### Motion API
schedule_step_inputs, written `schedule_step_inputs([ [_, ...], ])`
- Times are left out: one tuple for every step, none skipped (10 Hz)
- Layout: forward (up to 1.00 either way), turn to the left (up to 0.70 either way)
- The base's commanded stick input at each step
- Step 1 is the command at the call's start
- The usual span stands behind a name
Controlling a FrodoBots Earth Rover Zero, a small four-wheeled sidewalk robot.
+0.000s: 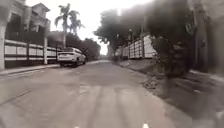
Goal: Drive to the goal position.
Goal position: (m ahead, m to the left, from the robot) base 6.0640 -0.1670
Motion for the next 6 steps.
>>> schedule_step_inputs([
  [0.85,0.0],
  [0.85,0.0],
  [0.85,0.0],
  [0.85,0.0],
  [0.85,0.0],
  [0.85,0.0],
])
